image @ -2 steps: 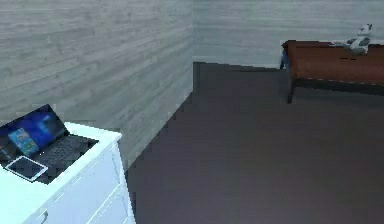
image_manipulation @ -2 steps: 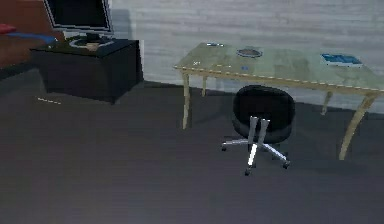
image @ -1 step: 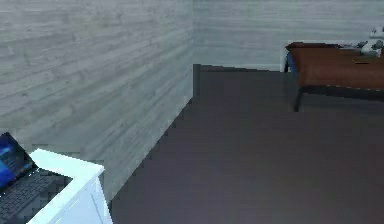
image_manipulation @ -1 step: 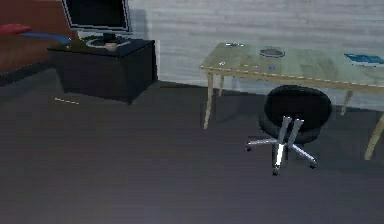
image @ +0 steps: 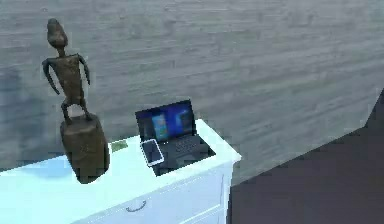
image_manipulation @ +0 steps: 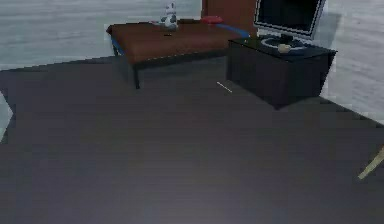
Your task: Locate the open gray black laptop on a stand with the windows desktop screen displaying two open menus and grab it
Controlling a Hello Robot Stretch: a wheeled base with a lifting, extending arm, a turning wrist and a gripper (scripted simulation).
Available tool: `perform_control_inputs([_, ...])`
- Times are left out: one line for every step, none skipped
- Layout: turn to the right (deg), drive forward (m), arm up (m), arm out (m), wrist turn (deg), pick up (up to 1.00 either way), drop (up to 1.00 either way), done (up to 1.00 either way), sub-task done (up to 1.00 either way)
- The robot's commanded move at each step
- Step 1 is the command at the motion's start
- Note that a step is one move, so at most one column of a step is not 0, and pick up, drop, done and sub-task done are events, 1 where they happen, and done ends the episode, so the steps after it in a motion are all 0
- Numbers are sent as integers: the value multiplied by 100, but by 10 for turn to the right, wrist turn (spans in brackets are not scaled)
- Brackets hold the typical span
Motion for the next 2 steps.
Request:
perform_control_inputs([-450,0,0,0,0,0,0,0,0])
perform_control_inputs([-450,0,0,0,0,0,0,0,0])
